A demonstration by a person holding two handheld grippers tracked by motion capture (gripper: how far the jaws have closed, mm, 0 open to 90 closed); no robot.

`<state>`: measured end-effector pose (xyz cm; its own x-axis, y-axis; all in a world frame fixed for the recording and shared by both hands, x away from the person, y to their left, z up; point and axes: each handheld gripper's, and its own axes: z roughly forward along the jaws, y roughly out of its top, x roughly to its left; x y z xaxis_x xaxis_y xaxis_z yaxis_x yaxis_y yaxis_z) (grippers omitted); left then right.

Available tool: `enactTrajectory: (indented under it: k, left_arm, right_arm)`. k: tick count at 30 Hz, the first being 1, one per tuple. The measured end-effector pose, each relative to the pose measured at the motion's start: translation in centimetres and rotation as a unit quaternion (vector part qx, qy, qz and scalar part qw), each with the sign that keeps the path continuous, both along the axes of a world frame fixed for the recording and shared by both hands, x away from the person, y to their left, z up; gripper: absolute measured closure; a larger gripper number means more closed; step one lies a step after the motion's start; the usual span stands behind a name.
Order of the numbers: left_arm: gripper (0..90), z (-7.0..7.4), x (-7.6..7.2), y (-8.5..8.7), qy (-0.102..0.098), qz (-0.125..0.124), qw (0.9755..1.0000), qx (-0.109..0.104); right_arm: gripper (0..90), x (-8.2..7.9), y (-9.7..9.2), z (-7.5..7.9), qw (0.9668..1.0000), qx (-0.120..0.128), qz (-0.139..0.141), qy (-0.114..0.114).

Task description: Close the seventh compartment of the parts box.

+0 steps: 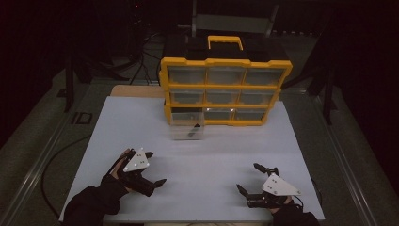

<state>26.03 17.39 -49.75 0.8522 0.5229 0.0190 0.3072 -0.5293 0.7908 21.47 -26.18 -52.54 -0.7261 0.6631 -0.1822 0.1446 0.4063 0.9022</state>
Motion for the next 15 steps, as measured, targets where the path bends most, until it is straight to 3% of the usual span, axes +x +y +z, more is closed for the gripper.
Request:
enactTrajectory:
  k: [11, 15]
  left_arm:
    - [0.0, 2.9, 0.3, -1.0, -0.018, 0.002, 0.9998, 0.0]
    - [0.0, 3.9, 0.4, -1.7, -0.018, 0.014, 0.9997, -0.002]
  right_arm:
    - [8.9, 0.0, 0.0, 0.0, 1.0, 0.0, -0.001, -0.001]
    - [8.9, 0.0, 0.0, 0.1, 1.0, 0.0, -0.001, -0.002]
